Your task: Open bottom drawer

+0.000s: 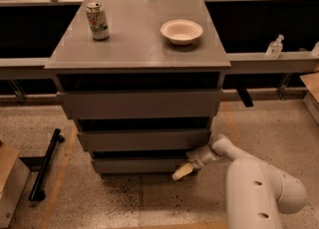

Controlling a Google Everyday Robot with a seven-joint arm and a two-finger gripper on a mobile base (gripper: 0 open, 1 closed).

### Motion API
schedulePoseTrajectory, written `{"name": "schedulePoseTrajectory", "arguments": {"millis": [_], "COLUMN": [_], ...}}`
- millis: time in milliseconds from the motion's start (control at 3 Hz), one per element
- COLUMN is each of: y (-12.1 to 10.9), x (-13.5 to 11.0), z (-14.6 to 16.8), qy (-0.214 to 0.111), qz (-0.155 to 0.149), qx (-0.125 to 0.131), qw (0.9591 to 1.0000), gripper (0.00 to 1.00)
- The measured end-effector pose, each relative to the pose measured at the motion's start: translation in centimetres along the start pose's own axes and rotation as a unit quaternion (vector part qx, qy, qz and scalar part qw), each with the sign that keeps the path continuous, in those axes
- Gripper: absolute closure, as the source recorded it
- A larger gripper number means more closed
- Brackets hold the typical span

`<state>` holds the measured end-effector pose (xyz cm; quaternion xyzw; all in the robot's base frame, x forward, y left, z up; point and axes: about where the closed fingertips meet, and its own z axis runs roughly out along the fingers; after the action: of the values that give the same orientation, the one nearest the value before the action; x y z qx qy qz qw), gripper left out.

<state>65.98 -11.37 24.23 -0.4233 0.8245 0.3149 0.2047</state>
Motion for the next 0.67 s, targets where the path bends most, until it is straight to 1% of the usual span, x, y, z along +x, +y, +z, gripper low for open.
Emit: {"name": "schedulePoseTrajectory", "arguments": {"millis": [333,667], "y": [-1.01,-0.83], "x": [0.76,0.45], "z": [0.51,0.14], "qy": [-0.012,-0.012], "qz": [0.020,0.020], "qx": [0.003,0.003], "qw": [0.9997,0.9997], "gripper": [0.00,0.00]}}
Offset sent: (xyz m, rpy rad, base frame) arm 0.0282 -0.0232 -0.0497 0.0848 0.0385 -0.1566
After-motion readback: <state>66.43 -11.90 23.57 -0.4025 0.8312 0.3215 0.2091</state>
